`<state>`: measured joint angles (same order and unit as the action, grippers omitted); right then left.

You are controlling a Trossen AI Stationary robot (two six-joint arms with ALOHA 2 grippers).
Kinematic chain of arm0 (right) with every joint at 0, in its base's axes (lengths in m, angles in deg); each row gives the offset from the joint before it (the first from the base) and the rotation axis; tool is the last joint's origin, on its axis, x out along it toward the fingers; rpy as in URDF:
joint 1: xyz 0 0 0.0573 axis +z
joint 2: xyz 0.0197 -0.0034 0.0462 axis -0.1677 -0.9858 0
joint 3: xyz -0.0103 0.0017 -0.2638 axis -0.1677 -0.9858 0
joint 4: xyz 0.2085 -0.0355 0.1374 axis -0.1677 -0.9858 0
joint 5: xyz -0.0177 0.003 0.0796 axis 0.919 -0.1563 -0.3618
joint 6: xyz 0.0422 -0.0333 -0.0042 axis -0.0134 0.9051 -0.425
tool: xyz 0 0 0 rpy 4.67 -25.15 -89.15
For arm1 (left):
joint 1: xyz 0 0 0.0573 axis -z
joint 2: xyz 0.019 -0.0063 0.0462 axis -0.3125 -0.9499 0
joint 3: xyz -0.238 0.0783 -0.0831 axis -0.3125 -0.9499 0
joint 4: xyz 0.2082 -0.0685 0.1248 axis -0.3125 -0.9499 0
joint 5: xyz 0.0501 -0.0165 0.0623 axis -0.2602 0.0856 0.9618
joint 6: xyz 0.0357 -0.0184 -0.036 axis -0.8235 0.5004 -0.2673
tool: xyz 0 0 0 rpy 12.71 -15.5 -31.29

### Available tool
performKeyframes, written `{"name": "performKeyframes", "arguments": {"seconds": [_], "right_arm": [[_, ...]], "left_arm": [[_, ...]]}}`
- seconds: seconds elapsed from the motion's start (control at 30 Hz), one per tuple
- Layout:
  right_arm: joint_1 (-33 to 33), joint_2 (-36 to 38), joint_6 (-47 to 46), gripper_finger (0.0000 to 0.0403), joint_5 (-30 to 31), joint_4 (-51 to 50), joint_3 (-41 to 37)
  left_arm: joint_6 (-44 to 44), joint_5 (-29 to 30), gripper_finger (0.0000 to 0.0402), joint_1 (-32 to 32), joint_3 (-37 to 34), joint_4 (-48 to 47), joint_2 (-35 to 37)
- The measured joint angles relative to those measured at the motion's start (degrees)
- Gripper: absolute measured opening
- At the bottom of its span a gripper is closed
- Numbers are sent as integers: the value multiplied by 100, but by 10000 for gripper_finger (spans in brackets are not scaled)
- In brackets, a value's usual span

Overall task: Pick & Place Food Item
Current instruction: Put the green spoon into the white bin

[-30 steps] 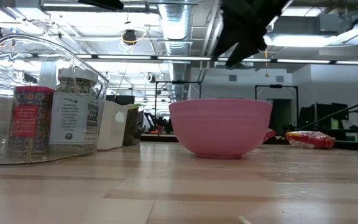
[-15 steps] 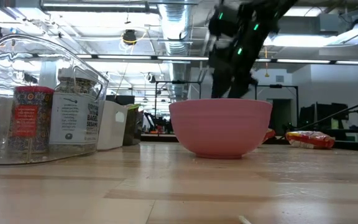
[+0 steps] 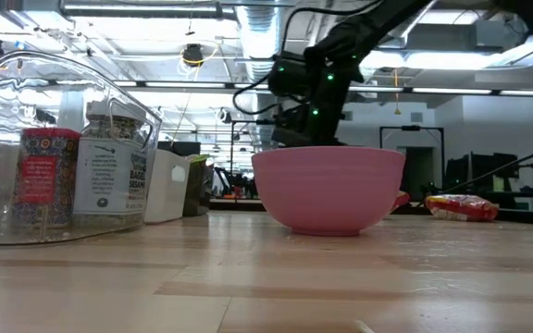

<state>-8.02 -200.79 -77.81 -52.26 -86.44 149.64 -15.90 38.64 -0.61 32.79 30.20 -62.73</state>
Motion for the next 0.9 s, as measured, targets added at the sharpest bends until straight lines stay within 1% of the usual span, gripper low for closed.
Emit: {"name": "performKeyframes", "arguments": {"seconds": [0.1, 0.33, 0.5, 0.57, 0.63, 0.73, 0.8, 0.9], "right_arm": [[89, -272, -6, 306, 106, -127, 257], [214, -743, -25, 306, 147, -315, 307], [110, -785, 80, 304, 50, -300, 318], [32, -787, 106, 299, -91, -276, 318], [-46, -792, 108, 287, -229, -210, 318], [-116, -800, 106, 262, -265, -98, 315], [-144, -804, 114, 239, -325, -54, 315], [-153, -807, 125, 192, -328, -36, 313]], "left_arm": [[32, 0, 289, -1, 0, -41, 0], [211, 0, 289, 1, 0, -177, -2], [341, 0, 289, 1, 0, -177, -2], [345, 0, 289, 1, 0, -178, -2], [345, 0, 289, 1, 0, -177, -2], [345, 0, 289, 1, 0, -175, -2], [345, 0, 289, 1, 0, -177, -2], [345, 0, 289, 1, 0, -176, -2]]}}
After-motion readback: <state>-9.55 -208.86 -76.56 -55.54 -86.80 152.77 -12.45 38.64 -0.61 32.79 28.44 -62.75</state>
